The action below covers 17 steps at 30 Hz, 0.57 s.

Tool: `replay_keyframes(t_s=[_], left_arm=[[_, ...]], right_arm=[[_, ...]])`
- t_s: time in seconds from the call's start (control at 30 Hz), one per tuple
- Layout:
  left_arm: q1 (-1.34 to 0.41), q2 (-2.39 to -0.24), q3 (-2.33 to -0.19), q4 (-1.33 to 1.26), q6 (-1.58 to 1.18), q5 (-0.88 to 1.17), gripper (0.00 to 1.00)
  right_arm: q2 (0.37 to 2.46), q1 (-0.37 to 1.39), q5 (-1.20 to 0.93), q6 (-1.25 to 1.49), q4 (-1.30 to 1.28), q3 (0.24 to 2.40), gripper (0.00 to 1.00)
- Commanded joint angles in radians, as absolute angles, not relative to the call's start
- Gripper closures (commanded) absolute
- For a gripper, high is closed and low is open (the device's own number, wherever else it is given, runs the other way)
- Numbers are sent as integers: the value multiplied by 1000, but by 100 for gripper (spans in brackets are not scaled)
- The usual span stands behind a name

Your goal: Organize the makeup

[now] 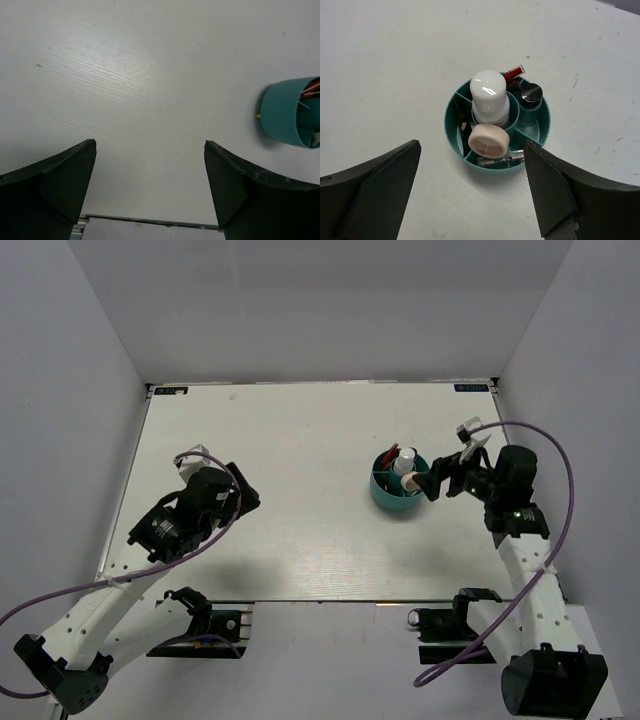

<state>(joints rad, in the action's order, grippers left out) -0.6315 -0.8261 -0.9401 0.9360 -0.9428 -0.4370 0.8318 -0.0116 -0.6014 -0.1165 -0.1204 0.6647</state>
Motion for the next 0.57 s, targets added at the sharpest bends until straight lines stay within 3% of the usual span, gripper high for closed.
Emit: replay_keyframes(t_s=[0.0, 0.2, 0.53], left_arm=[[-635, -811, -920, 786, -825, -351, 2], [-635, -857, -946, 684, -709, -249, 2], [-635, -864, -934, 571, -647, -163, 2]], right_arm=[[897, -14, -604, -201, -475, 830, 11], [968, -14, -424, -185, -682, 995, 11], [848, -12, -360, -163, -646, 954, 11]])
